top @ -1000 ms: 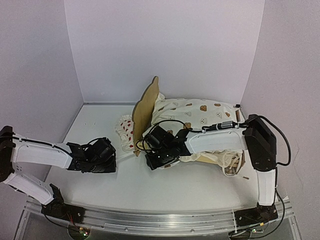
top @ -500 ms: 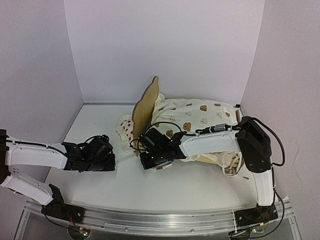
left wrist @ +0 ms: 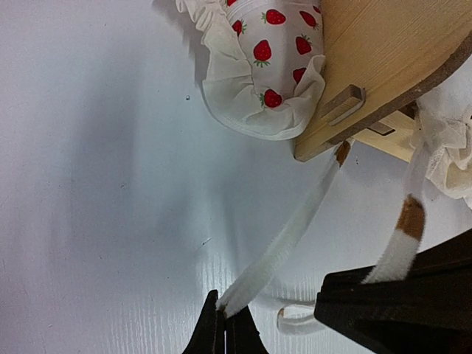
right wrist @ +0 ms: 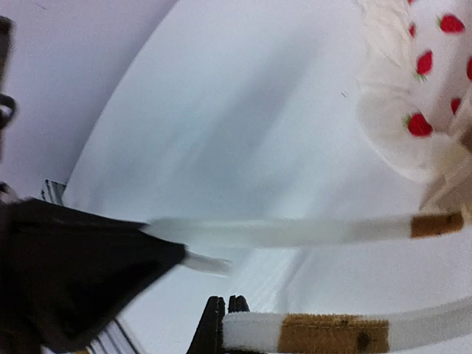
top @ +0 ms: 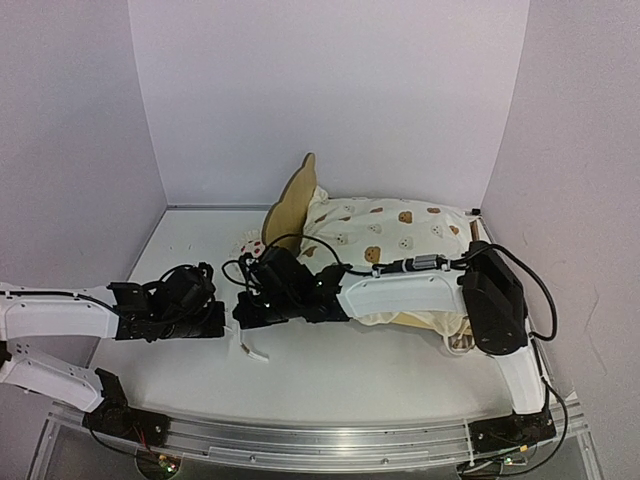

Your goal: Set up the pet bed

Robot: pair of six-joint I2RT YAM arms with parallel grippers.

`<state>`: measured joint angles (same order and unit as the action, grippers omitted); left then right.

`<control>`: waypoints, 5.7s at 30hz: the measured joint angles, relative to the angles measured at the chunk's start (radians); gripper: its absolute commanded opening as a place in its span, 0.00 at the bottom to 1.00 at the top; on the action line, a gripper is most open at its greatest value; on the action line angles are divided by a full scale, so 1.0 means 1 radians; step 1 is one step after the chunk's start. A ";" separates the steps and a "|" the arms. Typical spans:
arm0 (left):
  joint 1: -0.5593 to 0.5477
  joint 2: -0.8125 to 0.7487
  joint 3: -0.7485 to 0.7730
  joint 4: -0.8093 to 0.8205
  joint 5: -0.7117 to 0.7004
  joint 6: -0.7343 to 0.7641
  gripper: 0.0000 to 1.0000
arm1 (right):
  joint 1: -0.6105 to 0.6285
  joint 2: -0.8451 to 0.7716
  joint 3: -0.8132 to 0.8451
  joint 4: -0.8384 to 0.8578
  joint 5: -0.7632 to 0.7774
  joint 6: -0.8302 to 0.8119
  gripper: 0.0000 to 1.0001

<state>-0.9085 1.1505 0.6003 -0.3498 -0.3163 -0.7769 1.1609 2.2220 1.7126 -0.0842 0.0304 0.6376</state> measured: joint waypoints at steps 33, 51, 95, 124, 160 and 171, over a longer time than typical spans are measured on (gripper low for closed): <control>0.000 -0.002 0.080 -0.095 0.016 0.044 0.00 | -0.004 -0.244 -0.492 0.397 0.068 0.029 0.38; -0.023 0.003 0.106 -0.139 0.146 0.047 0.00 | -0.004 -0.311 -0.587 0.164 0.053 -0.015 0.24; -0.117 0.114 0.125 -0.027 0.319 -0.057 0.01 | -0.006 -0.520 -0.700 0.181 -0.012 -0.135 0.10; -0.197 0.113 0.108 -0.177 0.177 -0.161 0.47 | -0.066 -0.302 -0.427 0.110 0.038 -0.084 0.22; -0.197 0.409 0.231 -0.265 0.092 -0.134 0.00 | -0.066 -0.436 -0.591 0.113 0.057 -0.090 0.20; -0.200 0.302 0.393 -0.357 0.089 -0.082 0.00 | -0.066 -0.569 -0.646 0.112 0.117 -0.116 0.20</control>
<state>-1.1086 1.4525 0.9936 -0.7065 -0.2270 -0.8593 1.0954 1.6535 1.0665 0.0282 0.1477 0.5220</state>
